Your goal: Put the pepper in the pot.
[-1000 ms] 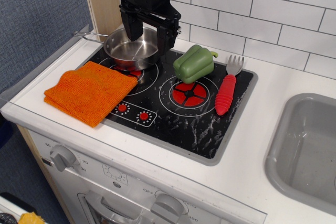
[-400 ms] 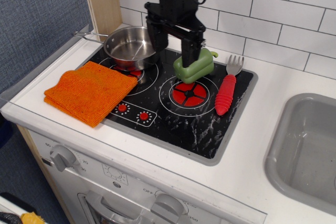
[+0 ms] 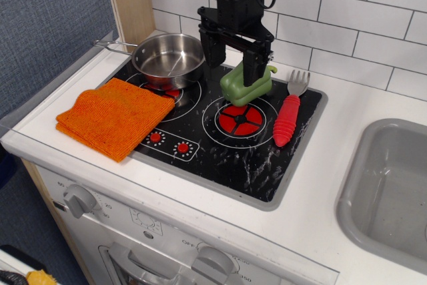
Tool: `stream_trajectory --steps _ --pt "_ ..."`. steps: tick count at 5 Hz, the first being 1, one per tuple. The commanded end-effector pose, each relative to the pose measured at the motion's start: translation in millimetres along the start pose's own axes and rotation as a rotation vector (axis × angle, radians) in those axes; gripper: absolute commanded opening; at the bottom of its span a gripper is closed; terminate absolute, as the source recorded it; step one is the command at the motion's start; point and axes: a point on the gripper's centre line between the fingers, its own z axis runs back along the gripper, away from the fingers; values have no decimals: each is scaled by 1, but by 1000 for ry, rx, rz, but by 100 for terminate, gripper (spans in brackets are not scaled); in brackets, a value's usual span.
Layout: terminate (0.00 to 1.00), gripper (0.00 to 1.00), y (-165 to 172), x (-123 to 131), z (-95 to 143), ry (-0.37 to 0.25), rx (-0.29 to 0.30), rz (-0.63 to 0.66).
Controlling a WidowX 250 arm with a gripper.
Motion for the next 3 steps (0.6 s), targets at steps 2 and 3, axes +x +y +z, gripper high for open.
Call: stream_trajectory --steps 2,3 --pt "0 100 1 7 -17 78 21 -8" --pt "0 0 -4 6 -17 72 17 -19"
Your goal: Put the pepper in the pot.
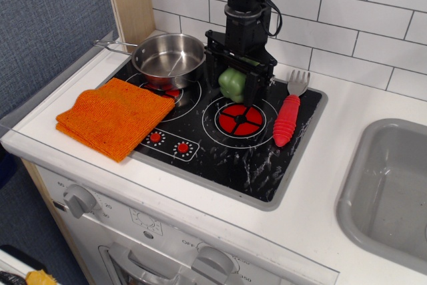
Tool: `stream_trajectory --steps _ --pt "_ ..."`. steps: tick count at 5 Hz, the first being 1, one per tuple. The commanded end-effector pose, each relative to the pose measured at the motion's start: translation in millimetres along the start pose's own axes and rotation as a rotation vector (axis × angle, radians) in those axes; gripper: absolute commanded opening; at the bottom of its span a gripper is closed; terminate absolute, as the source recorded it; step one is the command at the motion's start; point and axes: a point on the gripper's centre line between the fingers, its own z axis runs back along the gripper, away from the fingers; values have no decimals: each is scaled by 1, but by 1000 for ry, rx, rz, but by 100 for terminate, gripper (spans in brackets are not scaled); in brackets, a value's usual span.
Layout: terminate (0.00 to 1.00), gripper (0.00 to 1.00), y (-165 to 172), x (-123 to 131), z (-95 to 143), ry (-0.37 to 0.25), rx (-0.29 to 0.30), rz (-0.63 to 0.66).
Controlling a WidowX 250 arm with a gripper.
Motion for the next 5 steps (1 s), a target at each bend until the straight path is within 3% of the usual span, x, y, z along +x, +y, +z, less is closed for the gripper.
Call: stream_trajectory --steps 1,2,3,5 --pt "0 0 -1 6 28 -82 17 -12" --pt "0 0 11 5 53 -140 20 1" --pt "0 0 40 -11 82 -186 86 55" --pt "0 0 105 -54 80 -129 153 260"
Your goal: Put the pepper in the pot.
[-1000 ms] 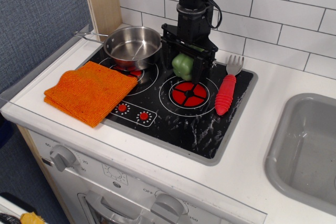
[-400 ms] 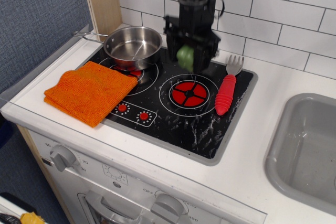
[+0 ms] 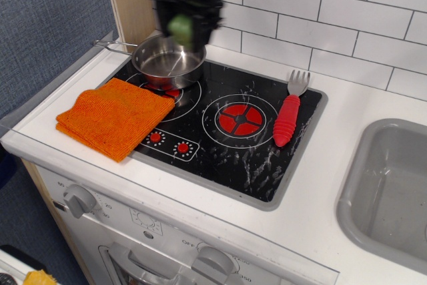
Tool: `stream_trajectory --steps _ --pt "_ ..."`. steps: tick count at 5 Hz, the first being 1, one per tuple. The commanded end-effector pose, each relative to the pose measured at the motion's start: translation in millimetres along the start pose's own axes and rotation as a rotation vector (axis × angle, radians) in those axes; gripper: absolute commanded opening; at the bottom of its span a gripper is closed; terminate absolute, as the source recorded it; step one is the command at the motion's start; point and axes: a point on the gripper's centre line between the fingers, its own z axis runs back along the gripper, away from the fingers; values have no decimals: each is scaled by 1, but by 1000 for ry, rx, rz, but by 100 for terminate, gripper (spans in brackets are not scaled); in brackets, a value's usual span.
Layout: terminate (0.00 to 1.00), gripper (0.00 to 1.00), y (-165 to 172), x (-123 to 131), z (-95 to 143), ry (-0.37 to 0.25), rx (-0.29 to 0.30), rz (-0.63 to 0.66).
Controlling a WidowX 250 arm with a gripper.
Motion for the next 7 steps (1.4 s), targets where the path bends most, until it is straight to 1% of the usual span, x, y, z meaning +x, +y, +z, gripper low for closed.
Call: stream_trajectory --steps 1,2,3,4,5,6,7 --pt "0 0 44 -20 3 38 39 140" --pt "0 0 35 -18 -10 68 5 103" --pt "0 0 28 -14 -16 81 -10 69" --pt "0 100 27 -12 -21 87 -28 60" --pt "0 100 25 -9 -22 82 -33 48" --pt "0 100 22 -6 -14 53 -34 32" --pt "0 100 16 -10 11 -16 -38 12"
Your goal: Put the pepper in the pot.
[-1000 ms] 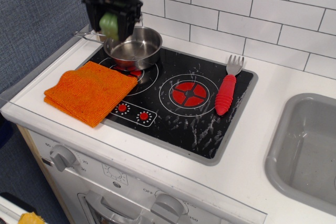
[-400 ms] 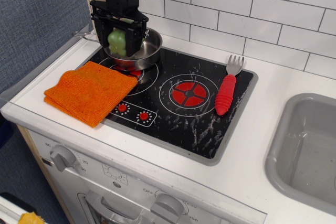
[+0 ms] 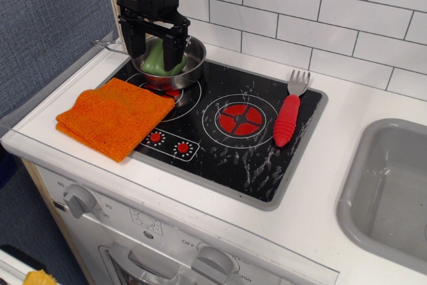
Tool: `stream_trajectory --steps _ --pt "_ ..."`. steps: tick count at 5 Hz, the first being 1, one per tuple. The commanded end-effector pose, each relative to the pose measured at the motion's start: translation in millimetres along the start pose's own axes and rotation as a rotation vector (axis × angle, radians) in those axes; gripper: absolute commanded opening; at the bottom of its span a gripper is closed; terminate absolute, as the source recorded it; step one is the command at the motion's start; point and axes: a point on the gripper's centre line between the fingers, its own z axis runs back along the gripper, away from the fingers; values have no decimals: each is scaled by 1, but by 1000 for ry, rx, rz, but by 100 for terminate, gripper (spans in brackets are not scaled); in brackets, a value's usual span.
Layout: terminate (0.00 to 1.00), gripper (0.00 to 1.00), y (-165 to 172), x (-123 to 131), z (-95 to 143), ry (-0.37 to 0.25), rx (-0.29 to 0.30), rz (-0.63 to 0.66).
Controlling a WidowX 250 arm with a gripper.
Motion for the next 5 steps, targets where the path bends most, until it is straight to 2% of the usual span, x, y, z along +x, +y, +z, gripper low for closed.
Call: stream_trajectory --steps 1,2,3,4,5 --pt "0 100 -15 -15 56 -150 -3 -66" --pt "0 100 -22 -17 52 -133 -3 -109" --pt "0 100 -24 -16 54 -114 65 -117" --pt "0 100 -24 -16 54 -114 65 -117" --pt "100 100 -24 -16 54 -114 65 -117"
